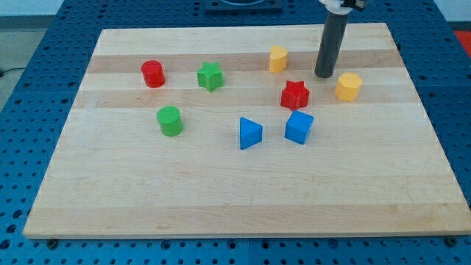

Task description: Push the hexagon slightly down

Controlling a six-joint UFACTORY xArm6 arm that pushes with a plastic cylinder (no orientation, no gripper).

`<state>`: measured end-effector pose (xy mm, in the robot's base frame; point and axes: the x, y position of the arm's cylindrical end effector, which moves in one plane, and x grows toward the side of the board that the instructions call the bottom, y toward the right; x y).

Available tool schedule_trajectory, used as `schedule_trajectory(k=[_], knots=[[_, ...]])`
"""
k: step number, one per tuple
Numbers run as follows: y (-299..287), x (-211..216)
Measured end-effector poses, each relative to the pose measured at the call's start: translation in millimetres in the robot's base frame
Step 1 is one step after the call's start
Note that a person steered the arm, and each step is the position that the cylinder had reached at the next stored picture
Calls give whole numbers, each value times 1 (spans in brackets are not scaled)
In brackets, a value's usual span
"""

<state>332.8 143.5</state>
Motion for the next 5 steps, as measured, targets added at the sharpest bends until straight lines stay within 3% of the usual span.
schedule_trajectory(k=[2, 3, 5], knots=[[13, -5], [5, 15], [-48, 42]])
